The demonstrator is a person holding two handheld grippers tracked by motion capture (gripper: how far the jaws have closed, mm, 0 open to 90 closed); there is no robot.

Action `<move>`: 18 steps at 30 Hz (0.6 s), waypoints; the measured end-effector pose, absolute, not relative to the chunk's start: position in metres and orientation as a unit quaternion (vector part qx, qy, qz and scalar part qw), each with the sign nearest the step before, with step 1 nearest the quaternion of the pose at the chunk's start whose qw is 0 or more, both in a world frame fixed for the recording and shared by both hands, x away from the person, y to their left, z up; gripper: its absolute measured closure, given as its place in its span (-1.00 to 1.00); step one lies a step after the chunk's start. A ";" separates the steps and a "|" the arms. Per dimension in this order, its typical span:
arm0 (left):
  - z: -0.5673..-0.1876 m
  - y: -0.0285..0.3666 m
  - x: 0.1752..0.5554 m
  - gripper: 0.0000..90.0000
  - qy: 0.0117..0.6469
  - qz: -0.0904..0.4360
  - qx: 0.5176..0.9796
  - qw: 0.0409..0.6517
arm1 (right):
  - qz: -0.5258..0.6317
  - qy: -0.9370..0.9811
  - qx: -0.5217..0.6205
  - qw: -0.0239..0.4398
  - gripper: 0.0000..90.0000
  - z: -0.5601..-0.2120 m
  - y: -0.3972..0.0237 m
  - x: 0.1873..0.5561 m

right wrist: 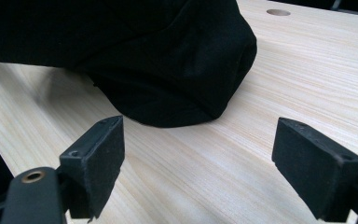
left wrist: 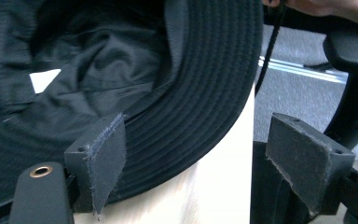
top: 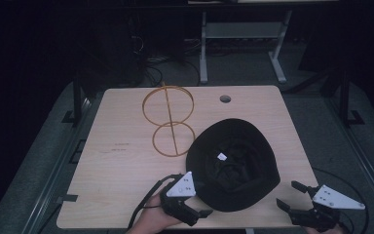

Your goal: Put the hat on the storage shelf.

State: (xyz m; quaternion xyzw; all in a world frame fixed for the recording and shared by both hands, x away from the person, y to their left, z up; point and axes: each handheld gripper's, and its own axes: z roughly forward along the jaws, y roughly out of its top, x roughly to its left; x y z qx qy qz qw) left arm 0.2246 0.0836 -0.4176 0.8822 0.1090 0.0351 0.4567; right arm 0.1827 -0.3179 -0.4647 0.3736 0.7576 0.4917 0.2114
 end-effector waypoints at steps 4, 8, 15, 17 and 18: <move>-0.420 0.069 0.221 -0.57 0.092 0.033 0.887 0.452 | 0.491 0.759 0.373 0.208 -0.63 -0.466 -0.318 0.183; -0.427 0.056 0.219 -0.57 0.081 0.030 0.896 0.435 | 0.492 0.759 0.371 0.209 -0.63 -0.464 -0.318 0.183; -0.439 0.033 0.218 -0.61 0.064 0.050 0.906 0.415 | 0.493 0.761 0.369 0.205 -0.63 -0.465 -0.316 0.184; -0.442 0.030 0.218 -0.62 0.061 0.059 0.910 0.406 | 0.493 0.761 0.369 0.205 -0.63 -0.465 -0.316 0.184; -0.445 0.028 0.219 -0.63 0.059 0.068 0.913 0.398 | 0.493 0.761 0.369 0.205 -0.63 -0.464 -0.316 0.184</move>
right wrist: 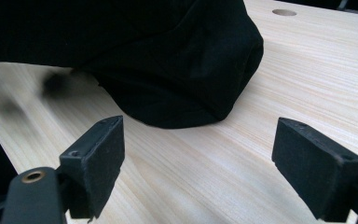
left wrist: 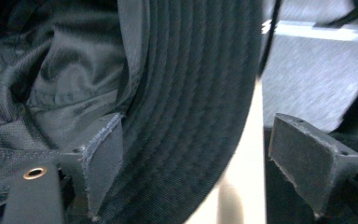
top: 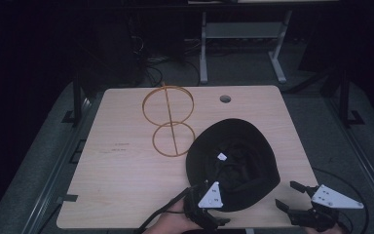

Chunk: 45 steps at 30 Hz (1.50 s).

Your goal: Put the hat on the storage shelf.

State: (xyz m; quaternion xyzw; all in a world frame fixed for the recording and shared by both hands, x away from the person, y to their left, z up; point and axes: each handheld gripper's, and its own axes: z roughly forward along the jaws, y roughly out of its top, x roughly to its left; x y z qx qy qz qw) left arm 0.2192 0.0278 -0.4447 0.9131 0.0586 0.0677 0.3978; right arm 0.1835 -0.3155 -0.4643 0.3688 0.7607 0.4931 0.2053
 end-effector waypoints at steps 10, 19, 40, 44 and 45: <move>-0.442 0.029 0.225 0.10 0.045 0.124 0.903 0.408 | 0.495 0.763 0.364 0.201 -0.64 -0.466 -0.315 0.185; -0.421 0.042 0.234 0.73 0.069 0.117 0.878 0.458 | 0.490 0.768 0.361 0.198 -0.64 -0.466 -0.309 0.186; -0.370 0.058 0.255 0.90 0.115 0.063 0.832 0.540 | 0.532 0.741 0.359 0.196 -0.65 -0.455 -0.297 0.208; -0.366 0.060 0.254 0.90 0.113 0.056 0.827 0.548 | 0.536 0.740 0.360 0.190 -0.65 -0.456 -0.294 0.214; -0.365 0.061 0.255 0.90 0.113 0.054 0.825 0.551 | 0.537 0.740 0.359 0.189 -0.65 -0.457 -0.293 0.216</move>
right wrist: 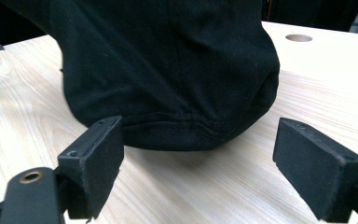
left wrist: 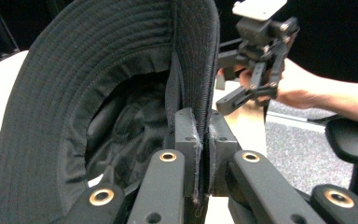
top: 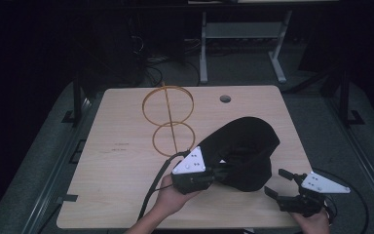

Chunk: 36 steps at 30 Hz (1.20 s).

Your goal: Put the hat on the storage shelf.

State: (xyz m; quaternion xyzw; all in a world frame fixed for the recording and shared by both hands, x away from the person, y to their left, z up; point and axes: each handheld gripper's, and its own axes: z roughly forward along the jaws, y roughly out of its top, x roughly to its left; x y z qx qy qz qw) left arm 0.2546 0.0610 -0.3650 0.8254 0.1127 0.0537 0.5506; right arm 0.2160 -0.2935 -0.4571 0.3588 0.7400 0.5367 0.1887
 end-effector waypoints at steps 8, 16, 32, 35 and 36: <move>-0.363 0.065 0.256 0.90 0.111 0.043 0.820 0.560 | 0.552 0.732 0.356 0.180 -0.63 -0.452 -0.293 0.227; -0.364 0.063 0.255 0.90 0.107 0.037 0.818 0.564 | 0.574 0.734 0.333 0.146 -0.25 -0.455 -0.292 0.243; -0.364 0.066 0.254 0.89 0.099 0.048 0.822 0.559 | 0.571 0.749 0.296 0.159 0.90 -0.454 -0.282 0.241; -0.365 0.069 0.253 0.89 0.099 0.052 0.824 0.555 | 0.575 0.746 0.294 0.163 0.92 -0.450 -0.283 0.239; -0.365 0.069 0.252 0.86 0.100 0.055 0.826 0.552 | 0.577 0.744 0.292 0.168 0.93 -0.448 -0.284 0.237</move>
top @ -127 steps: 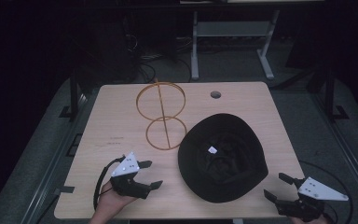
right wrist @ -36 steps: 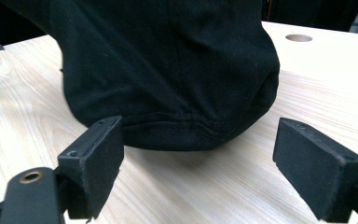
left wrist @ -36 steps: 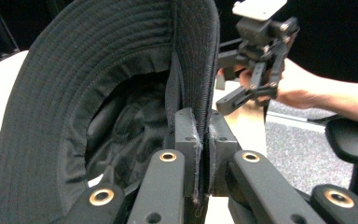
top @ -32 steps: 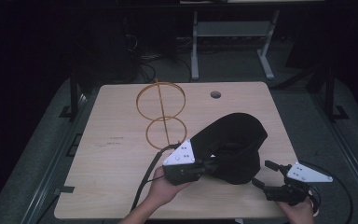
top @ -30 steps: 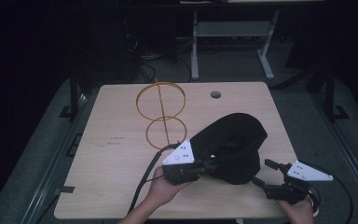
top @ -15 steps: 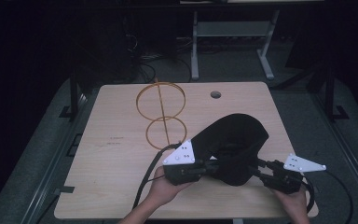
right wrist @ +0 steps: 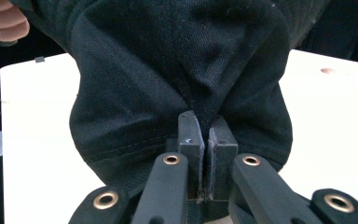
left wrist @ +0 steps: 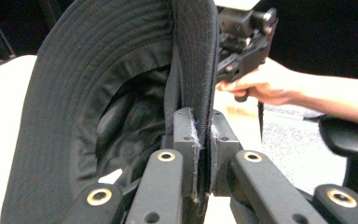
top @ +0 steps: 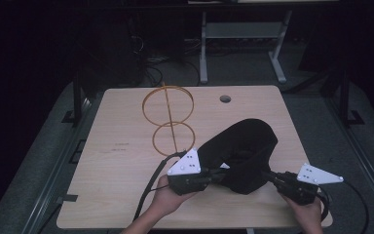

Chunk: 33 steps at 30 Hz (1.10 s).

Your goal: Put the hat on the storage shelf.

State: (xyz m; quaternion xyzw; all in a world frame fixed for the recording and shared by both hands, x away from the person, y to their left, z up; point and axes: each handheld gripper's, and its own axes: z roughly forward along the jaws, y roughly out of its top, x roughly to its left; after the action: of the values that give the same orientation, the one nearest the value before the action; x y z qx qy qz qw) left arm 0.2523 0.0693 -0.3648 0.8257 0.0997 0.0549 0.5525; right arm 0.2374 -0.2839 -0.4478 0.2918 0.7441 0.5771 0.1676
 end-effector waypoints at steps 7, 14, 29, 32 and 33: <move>-0.363 0.075 0.252 0.71 0.105 0.071 0.833 0.538 | 0.578 0.743 0.284 0.181 0.94 -0.439 -0.283 0.232; -0.362 0.081 0.250 0.56 0.108 0.085 0.839 0.527 | 0.581 0.741 0.279 0.188 0.94 -0.432 -0.283 0.230; -0.361 0.102 0.246 0.28 0.125 0.107 0.837 0.522 | 0.577 0.739 0.270 0.218 0.95 -0.398 -0.286 0.226; -0.362 0.107 0.245 0.27 0.127 0.111 0.839 0.518 | 0.582 0.733 0.271 0.223 0.95 -0.390 -0.289 0.227; -0.363 0.109 0.245 0.27 0.130 0.112 0.839 0.516 | 0.581 0.733 0.275 0.223 0.95 -0.388 -0.289 0.227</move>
State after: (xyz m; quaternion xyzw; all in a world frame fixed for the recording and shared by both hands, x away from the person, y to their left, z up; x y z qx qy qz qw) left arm 0.2451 0.1092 -0.3634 0.8391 0.1295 0.1118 0.5163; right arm 0.2270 -0.2890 -0.3879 0.2751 0.7332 0.5807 0.2226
